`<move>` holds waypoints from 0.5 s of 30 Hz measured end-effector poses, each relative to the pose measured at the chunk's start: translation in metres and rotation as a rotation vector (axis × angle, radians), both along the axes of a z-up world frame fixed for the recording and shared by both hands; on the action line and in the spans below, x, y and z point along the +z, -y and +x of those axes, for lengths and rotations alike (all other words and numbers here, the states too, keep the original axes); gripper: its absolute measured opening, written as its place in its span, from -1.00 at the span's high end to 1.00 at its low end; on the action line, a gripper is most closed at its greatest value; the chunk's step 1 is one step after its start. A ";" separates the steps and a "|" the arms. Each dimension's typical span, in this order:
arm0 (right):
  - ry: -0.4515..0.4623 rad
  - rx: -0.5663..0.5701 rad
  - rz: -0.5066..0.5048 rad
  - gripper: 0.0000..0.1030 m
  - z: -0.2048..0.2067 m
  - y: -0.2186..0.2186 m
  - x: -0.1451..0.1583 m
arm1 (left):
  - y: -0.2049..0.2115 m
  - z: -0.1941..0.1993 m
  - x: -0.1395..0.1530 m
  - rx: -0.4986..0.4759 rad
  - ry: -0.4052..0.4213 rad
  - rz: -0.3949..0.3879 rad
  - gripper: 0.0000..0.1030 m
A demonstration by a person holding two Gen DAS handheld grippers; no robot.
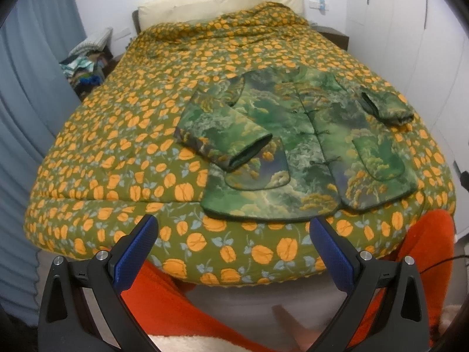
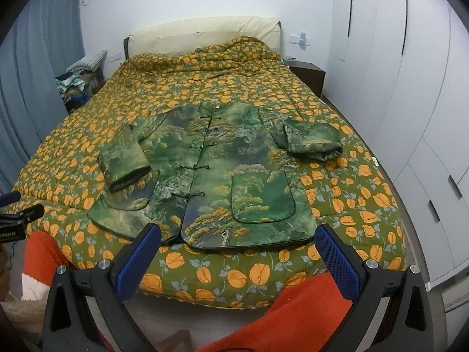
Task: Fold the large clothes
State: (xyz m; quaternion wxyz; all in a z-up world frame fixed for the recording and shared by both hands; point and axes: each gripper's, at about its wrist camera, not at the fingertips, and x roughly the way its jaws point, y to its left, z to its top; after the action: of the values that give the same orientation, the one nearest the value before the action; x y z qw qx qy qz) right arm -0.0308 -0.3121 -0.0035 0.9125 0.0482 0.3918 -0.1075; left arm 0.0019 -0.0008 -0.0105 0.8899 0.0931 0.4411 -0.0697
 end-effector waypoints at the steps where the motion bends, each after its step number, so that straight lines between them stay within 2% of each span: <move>1: 0.000 -0.006 -0.003 -0.99 0.000 0.001 0.000 | 0.000 0.000 0.000 0.000 0.000 -0.002 -0.99; 15: 0.008 -0.021 0.014 -0.99 0.002 0.007 0.002 | 0.001 0.002 0.005 -0.008 0.010 -0.016 -0.99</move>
State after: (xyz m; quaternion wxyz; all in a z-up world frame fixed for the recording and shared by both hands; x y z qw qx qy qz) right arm -0.0287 -0.3192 -0.0019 0.9124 0.0589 0.3886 -0.1144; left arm 0.0040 -0.0013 -0.0052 0.8925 0.0880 0.4358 -0.0763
